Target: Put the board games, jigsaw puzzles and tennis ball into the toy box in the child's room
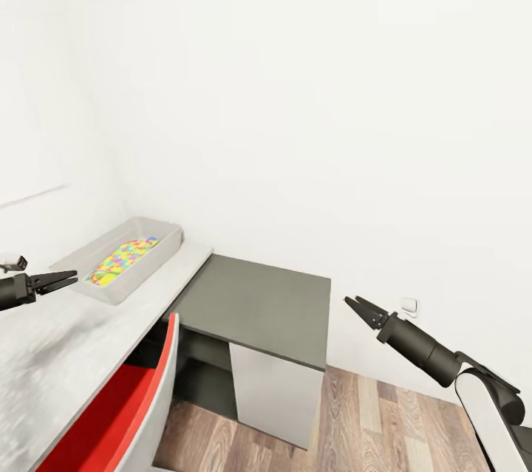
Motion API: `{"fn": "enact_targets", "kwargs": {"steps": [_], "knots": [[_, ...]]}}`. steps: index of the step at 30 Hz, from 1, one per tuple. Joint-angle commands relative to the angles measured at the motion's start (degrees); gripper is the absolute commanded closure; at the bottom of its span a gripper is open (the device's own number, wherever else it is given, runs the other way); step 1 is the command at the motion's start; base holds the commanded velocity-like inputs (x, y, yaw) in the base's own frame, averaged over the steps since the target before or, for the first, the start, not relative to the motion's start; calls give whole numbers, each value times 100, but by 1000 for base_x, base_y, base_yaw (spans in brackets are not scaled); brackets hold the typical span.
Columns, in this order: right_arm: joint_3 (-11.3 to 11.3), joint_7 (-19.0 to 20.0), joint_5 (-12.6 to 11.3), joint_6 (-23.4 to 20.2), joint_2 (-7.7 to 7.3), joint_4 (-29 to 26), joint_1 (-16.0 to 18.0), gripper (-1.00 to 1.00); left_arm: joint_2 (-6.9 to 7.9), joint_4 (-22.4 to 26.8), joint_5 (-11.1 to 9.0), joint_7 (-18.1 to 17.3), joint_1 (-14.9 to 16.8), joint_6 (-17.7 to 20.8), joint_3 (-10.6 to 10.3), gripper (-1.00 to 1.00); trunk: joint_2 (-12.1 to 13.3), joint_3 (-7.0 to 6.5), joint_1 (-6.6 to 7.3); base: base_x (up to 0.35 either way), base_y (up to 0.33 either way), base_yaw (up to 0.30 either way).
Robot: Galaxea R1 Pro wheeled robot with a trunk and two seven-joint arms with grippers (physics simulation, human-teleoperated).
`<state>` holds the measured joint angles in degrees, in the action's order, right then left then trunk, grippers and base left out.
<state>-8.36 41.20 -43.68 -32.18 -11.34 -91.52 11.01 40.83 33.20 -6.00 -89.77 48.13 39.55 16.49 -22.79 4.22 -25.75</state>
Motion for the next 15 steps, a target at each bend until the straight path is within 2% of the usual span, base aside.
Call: {"fn": "enact_targets", "kwargs": {"steps": [1,15], "knots": [[-4,2,-38,-43,0,1,7,-100,1,1,2,-23,3,61,-1,-100,-13,6,-4,-30,0,-219],[-144,2,-76,-43,0,153,7,-100,-5,2,4,-23,3,71,-19,-100,-13,-89,-4,-5,0,-219]]}}
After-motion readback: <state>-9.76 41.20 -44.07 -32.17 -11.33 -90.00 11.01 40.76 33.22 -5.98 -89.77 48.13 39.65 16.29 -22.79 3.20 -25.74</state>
